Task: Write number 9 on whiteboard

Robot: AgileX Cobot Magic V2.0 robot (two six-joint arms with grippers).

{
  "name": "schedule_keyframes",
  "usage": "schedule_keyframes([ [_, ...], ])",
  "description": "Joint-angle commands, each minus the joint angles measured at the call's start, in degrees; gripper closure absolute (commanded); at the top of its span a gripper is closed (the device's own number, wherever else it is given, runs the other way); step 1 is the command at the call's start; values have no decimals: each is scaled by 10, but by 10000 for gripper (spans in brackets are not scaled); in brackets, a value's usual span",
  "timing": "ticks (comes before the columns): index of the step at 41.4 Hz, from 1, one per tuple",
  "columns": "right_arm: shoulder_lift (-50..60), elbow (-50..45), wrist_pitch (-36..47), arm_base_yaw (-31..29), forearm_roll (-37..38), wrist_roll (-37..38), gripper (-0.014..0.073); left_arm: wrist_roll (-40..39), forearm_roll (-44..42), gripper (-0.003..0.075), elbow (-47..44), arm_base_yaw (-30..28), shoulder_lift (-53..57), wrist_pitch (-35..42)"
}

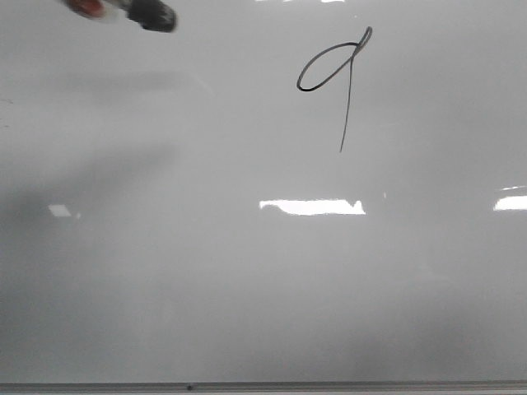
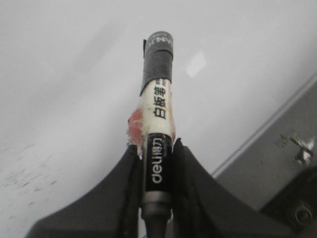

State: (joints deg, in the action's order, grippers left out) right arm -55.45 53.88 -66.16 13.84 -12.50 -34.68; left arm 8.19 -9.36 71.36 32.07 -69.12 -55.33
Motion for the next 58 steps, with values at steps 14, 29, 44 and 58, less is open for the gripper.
schedule_keyframes([
  [14,8,18,44,-2,-5,2,86,-104,56,721,-271,-290,20,601],
  [29,8,18,54,-2,-5,2,86,-104,58,717,-272,-290,-126,617],
  [44,8,18,59,-2,-6,26,86,-100,57,413,-272,-289,-117,583],
  [58,60,13,60,-2,77,244,86,-99,33,414,-254,-279,42,367],
])
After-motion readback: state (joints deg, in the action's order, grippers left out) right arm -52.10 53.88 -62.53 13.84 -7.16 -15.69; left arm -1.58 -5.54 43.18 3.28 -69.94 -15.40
